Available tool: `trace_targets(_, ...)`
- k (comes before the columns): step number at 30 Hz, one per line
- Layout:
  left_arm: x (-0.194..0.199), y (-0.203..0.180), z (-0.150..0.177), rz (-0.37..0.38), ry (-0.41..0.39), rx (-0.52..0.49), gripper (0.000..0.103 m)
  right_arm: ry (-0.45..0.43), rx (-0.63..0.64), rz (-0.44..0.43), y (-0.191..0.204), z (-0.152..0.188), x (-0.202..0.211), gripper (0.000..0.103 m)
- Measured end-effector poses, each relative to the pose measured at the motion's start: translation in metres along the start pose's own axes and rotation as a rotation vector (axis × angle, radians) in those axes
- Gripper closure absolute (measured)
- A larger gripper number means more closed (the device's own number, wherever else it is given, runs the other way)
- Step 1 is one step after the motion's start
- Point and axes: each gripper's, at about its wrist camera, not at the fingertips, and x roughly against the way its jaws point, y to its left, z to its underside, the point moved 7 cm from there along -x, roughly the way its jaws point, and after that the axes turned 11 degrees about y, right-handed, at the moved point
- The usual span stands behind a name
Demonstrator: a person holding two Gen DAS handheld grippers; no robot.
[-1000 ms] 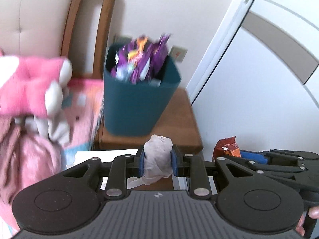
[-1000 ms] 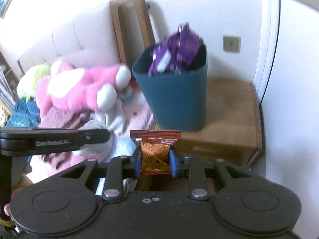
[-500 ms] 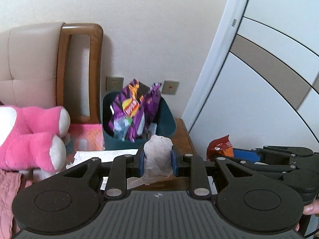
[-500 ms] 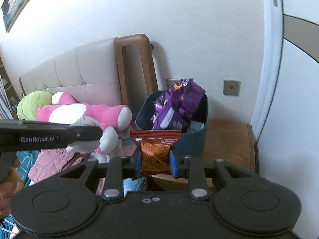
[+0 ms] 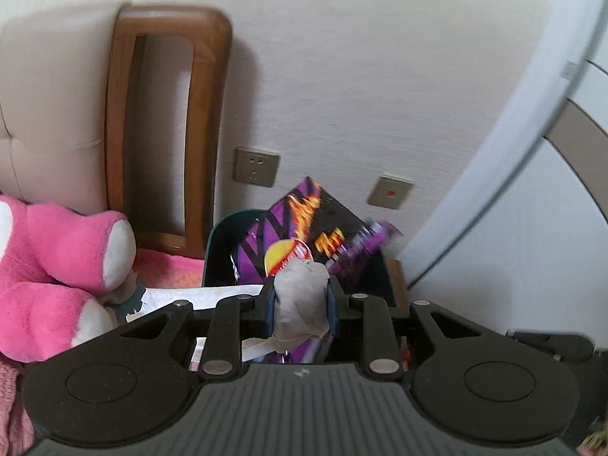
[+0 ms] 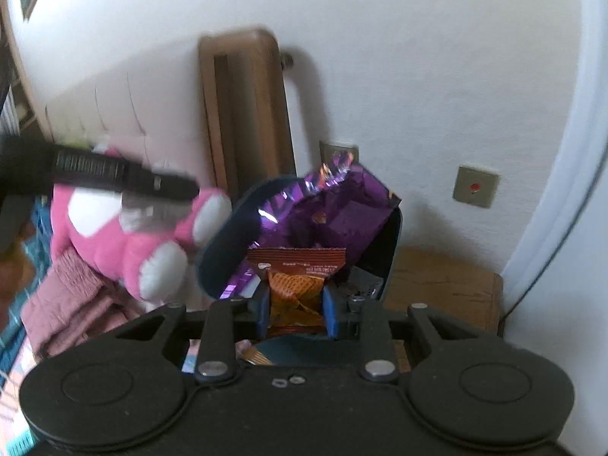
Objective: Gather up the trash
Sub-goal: 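Lift the tissue and orange packet with both grippers over the wastebasket, then open both grippers, dropping the tissue and orange packet into the wastebasket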
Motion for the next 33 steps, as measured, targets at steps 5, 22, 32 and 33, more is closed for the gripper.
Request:
trace_targets(5, -0.052, 0.001, -0.026, -0.032, 0.074, 0.045, 0.078, 0.117, 0.101, -0.016, -0.016, -0.011, -0.054, 0.076)
trace_targets(22, -0.147, 0.025, -0.028, 0.059, 0.201, 0.272, 0.078, 0.288, 0.315, -0.065, -0.007, -0.002, -0.129, 0.073)
trace_targets(32, -0.139, 0.043, -0.018, 0.082, 0.177, 0.364, 0.050, 0.261, 0.278, -0.106, -0.008, 0.002, -0.118, 0.058)
trace_targets(33, -0.136, 0.043, -0.016, 0.078, 0.168, 0.358, 0.044, 0.255, 0.273, -0.107, -0.009, 0.002, -0.115, 0.057)
